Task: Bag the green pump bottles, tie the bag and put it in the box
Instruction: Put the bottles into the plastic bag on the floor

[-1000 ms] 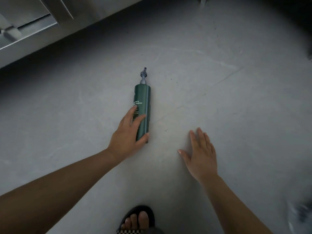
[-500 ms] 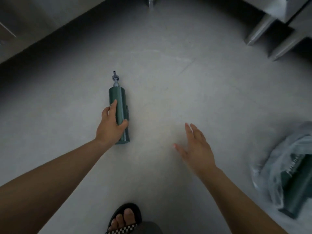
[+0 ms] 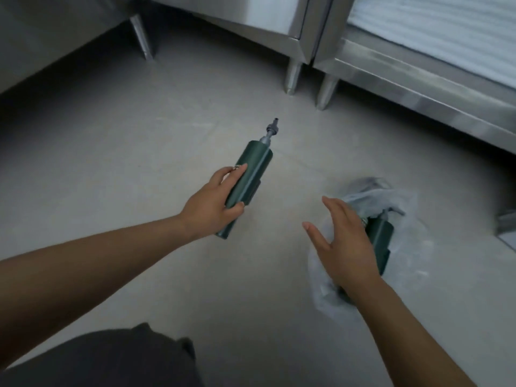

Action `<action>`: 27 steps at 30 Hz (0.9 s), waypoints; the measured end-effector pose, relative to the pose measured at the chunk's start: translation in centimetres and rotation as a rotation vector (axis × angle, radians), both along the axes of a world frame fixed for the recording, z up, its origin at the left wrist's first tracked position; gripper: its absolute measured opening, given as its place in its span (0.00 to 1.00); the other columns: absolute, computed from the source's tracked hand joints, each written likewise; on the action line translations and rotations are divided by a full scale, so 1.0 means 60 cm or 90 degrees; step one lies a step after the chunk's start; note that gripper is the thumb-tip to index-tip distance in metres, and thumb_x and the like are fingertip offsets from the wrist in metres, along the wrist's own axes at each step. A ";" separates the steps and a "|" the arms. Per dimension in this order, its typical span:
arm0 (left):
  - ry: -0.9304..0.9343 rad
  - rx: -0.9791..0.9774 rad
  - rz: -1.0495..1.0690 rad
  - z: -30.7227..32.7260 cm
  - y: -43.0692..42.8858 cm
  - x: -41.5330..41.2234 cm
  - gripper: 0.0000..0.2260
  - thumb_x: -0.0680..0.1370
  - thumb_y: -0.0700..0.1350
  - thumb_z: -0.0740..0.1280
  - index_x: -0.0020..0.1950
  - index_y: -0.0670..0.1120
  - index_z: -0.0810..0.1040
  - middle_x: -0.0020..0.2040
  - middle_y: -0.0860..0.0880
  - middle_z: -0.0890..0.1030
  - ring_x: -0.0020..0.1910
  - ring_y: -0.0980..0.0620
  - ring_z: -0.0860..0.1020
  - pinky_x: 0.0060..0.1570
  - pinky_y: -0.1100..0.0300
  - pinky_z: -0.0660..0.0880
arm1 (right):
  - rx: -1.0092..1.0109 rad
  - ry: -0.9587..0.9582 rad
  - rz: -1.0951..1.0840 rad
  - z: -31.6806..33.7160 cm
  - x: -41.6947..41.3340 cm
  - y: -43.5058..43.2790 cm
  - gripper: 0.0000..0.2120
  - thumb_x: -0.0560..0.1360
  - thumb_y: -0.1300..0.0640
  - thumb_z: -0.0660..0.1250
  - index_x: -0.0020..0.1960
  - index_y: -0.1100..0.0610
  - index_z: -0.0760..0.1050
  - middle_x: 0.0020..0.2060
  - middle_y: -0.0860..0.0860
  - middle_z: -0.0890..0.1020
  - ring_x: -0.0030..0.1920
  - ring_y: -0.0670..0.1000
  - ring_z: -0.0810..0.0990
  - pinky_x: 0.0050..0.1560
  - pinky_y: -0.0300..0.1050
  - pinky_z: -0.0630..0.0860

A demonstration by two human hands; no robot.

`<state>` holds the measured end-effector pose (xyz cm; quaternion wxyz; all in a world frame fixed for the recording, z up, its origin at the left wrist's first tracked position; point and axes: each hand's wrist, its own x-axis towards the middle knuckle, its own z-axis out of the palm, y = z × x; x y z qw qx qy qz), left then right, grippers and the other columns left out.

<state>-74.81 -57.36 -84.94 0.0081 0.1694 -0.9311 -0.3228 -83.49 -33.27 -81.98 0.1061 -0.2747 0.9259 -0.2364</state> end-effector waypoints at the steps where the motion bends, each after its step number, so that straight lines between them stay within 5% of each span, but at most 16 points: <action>1: 0.002 -0.005 -0.019 0.009 0.018 -0.014 0.32 0.76 0.49 0.63 0.75 0.57 0.50 0.74 0.50 0.56 0.58 0.47 0.73 0.50 0.55 0.74 | -0.001 0.002 -0.027 0.000 -0.015 0.023 0.29 0.76 0.42 0.62 0.73 0.53 0.62 0.72 0.52 0.65 0.72 0.51 0.62 0.69 0.45 0.60; 10: -0.044 -0.093 -0.169 0.082 0.215 -0.150 0.32 0.77 0.50 0.63 0.75 0.59 0.48 0.75 0.51 0.55 0.59 0.49 0.72 0.50 0.59 0.72 | -0.049 -0.108 -0.198 -0.077 -0.142 0.257 0.27 0.75 0.48 0.66 0.69 0.58 0.66 0.68 0.56 0.70 0.66 0.56 0.68 0.64 0.49 0.66; 20: -0.051 -0.145 -0.301 0.056 0.300 -0.215 0.31 0.75 0.53 0.59 0.75 0.57 0.51 0.75 0.49 0.57 0.60 0.48 0.72 0.48 0.57 0.74 | -0.119 -0.211 -0.324 -0.149 -0.151 0.247 0.26 0.75 0.49 0.66 0.69 0.58 0.66 0.64 0.56 0.73 0.60 0.56 0.75 0.58 0.47 0.72; 27: 0.083 -0.070 -0.281 0.004 0.289 -0.228 0.25 0.76 0.41 0.59 0.74 0.47 0.59 0.71 0.44 0.67 0.65 0.44 0.69 0.62 0.51 0.69 | -0.135 -0.160 -0.453 -0.157 -0.147 0.250 0.11 0.75 0.59 0.66 0.57 0.57 0.76 0.39 0.49 0.80 0.36 0.48 0.76 0.44 0.39 0.72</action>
